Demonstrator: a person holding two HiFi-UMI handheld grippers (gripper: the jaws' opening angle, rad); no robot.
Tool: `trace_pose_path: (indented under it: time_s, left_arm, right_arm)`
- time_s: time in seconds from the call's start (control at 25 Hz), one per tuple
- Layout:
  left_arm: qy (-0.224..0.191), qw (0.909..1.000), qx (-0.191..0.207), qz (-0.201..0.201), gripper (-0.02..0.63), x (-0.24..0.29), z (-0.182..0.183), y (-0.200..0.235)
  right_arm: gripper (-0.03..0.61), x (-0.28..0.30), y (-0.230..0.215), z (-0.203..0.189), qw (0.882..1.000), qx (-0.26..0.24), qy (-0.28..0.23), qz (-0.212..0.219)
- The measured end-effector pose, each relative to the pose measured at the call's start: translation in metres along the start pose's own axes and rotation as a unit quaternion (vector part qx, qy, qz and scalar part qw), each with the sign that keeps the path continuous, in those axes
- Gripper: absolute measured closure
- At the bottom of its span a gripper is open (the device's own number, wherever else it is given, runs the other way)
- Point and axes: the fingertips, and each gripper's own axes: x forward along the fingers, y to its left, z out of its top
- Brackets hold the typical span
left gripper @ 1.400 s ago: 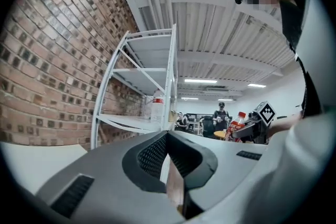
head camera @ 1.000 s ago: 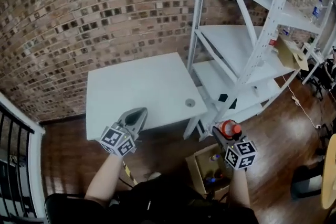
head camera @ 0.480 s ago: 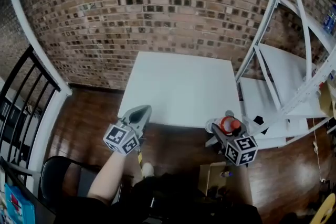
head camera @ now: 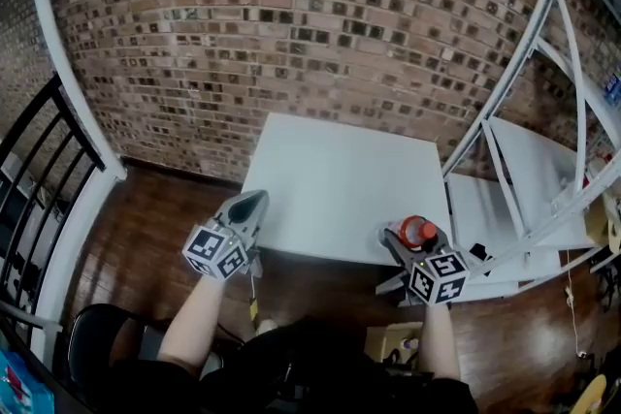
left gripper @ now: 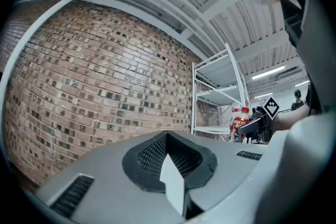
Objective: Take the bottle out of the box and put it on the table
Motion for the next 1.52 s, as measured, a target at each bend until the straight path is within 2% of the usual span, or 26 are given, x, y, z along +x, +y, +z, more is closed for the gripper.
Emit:
trace_pose_path:
  time_s: [0.24, 0.56, 0.88, 1.08, 1.28, 1.52]
  left_arm:
    - [0.002, 0.9998, 0.003, 0.020, 0.609, -0.016, 0.002, 0.058]
    - [0.011, 0.9956, 0.007, 0.093, 0.609, -0.068, 0.012, 0.140]
    - [0.027, 0.9877, 0.017, 0.153, 0.609, -0.094, 0.000, 0.191]
    - [0.019, 0.9839, 0.025, 0.176, 0.609, -0.075, 0.001, 0.219]
    - [0.012, 0.9822, 0.031, 0.185, 0.609, -0.041, 0.009, 0.249]
    - [0.036, 0.9785, 0.029, 0.201, 0.609, -0.013, -0.007, 0.281]
  right_arm:
    - [0.249, 0.066, 0.028, 0.012, 1.000, 0.000, 0.005, 0.015]
    - [0.249, 0.157, 0.082, 0.024, 0.997, -0.007, 0.024, 0.073]
    - [0.249, 0.236, 0.114, 0.021, 0.990, -0.031, 0.053, 0.130]
    - [0.249, 0.290, 0.113, 0.032, 0.984, -0.043, 0.058, 0.162]
    - [0.247, 0.345, 0.095, 0.052, 0.982, -0.052, 0.062, 0.171]
    - [0.247, 0.393, 0.072, 0.056, 0.978, -0.048, 0.079, 0.187]
